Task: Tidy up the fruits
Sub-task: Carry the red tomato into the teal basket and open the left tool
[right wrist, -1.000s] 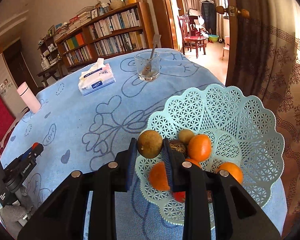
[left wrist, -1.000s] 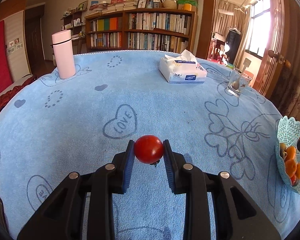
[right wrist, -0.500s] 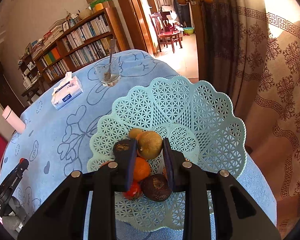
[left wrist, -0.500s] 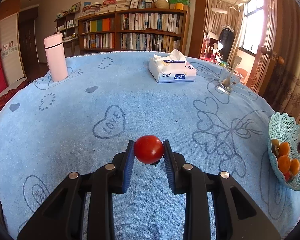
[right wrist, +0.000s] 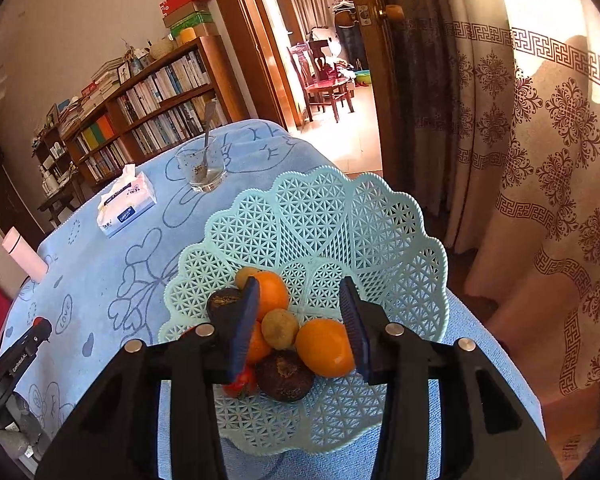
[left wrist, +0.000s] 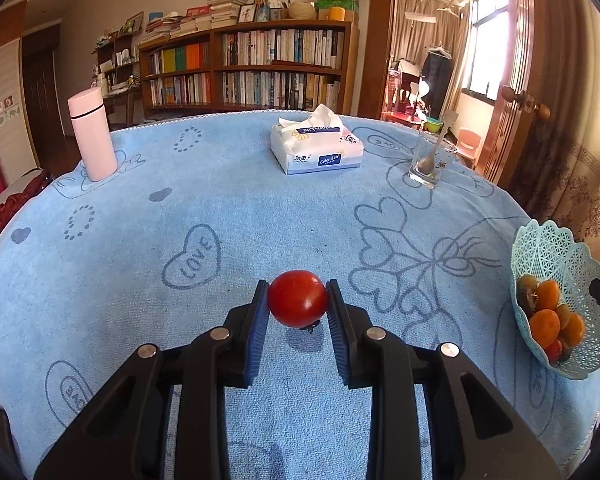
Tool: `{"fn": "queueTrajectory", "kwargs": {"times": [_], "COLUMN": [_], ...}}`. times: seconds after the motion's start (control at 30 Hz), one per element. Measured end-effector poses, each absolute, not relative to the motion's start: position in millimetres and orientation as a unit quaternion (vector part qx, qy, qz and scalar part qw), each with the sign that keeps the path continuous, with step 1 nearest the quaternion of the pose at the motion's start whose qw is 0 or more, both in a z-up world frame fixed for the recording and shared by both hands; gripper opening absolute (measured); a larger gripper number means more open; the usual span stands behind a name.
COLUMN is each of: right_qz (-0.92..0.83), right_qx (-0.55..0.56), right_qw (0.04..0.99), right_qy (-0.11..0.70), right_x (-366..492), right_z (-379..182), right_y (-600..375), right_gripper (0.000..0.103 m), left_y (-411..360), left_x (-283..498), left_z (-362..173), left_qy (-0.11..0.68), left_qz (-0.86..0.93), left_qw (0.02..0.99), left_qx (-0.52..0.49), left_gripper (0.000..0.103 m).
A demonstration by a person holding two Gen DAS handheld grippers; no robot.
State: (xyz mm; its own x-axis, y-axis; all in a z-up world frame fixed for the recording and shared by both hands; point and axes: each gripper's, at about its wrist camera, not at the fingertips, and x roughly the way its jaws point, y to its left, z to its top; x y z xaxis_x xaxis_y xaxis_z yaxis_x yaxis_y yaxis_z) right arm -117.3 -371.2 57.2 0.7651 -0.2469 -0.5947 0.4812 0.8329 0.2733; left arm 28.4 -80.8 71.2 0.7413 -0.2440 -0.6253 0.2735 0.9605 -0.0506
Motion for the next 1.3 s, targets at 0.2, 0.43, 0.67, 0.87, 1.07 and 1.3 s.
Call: {"fn": "queueTrajectory", "kwargs": {"times": [0.2, 0.43, 0.67, 0.87, 1.07, 1.3], "right_qz": [-0.214, -0.226, -0.247, -0.259, -0.262, -0.267], "right_qx": [0.196, 0.197, 0.200, 0.195, 0.186, 0.199], "right_qw": [0.922, 0.924, 0.923, 0.924, 0.927, 0.925], "right_qy": [0.256, 0.237, 0.216, 0.204, 0.195, 0.184], "right_x": [-127, -138, -150, -158, -163, -171], "right_z": [60, 59, 58, 57, 62, 68], "right_y": [-375, -389, -404, -411, -413, -421], "right_gripper": [0.056, 0.064, 0.078, 0.084, 0.086, 0.087], "left_y": [-106, -145, -182, -215, -244, -269], "left_x": [25, 21, 15, 9, 3, -3], "left_z": [80, 86, 90, 93, 94, 96], "left_qy": [0.327, 0.323, 0.316, 0.309, 0.302, 0.295], "left_qz": [-0.163, -0.195, -0.219, -0.241, -0.263, -0.284], "left_qw": [0.930, 0.925, 0.920, 0.915, 0.910, 0.904], "left_qx": [0.035, 0.054, 0.076, 0.095, 0.110, 0.123], "left_gripper": [0.029, 0.029, 0.029, 0.029, 0.029, 0.029]}}
